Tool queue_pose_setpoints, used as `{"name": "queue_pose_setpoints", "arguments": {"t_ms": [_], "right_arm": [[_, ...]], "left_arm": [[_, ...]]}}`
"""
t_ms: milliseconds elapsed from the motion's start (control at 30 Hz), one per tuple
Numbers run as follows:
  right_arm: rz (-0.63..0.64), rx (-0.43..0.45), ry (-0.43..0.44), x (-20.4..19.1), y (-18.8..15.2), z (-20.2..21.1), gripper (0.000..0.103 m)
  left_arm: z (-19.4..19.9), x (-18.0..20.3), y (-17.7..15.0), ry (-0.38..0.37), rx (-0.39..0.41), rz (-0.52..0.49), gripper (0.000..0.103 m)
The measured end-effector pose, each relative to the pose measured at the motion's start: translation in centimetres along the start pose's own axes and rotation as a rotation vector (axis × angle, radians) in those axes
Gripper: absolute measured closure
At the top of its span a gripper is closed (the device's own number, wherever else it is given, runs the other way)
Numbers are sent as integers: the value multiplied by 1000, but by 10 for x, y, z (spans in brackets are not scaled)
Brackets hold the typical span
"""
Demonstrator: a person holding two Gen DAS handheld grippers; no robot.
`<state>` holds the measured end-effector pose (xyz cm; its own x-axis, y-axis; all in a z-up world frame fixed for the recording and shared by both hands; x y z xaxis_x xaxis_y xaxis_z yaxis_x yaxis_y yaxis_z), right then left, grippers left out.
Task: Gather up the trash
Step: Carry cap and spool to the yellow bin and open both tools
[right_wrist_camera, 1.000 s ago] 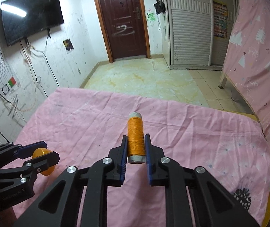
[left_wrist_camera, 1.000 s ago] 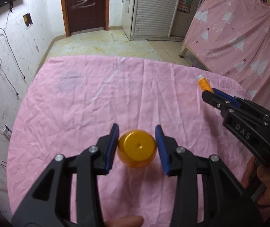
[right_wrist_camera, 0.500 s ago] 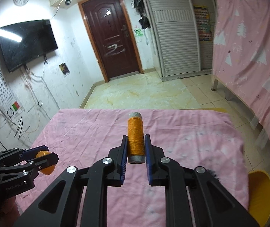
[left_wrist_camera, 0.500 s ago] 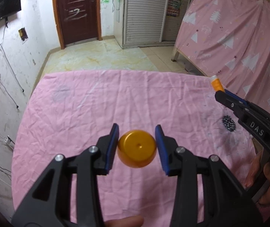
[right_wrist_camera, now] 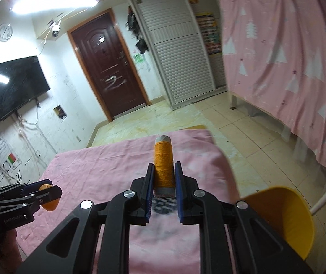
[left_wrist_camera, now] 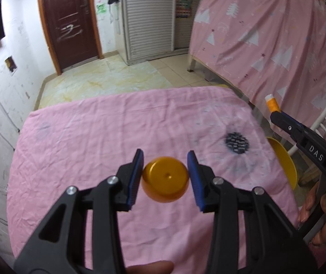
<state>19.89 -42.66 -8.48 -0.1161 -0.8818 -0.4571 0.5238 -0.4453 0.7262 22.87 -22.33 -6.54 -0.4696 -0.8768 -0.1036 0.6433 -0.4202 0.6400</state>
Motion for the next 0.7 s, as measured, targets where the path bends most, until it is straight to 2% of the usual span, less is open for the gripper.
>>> {"name": "queue_pose_setpoints", "arguments": {"t_ms": [267, 500, 700], "right_arm": [[-84, 60, -51, 68, 9, 33, 93], [-137, 92, -76, 112, 10, 54, 93], [-176, 105, -104, 144, 8, 64, 93]], "left_arm": [[-5, 62, 11, -38, -2, -90, 66], [-10, 109, 19, -69, -8, -155, 66], [-8, 161, 32, -148, -3, -213, 66]]}}
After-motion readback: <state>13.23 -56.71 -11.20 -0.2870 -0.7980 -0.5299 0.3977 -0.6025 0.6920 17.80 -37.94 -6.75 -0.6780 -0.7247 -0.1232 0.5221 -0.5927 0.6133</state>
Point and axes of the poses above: each gripper's, at about its wrist camera, not at the fingertips, and z roughly against the way its jaws point, x to its right, y to its top, the point moved 10 cm from there along -z, roughly the way its jaws point, and after that the axes turned 11 degrees about -z, right-handed, at the moved point
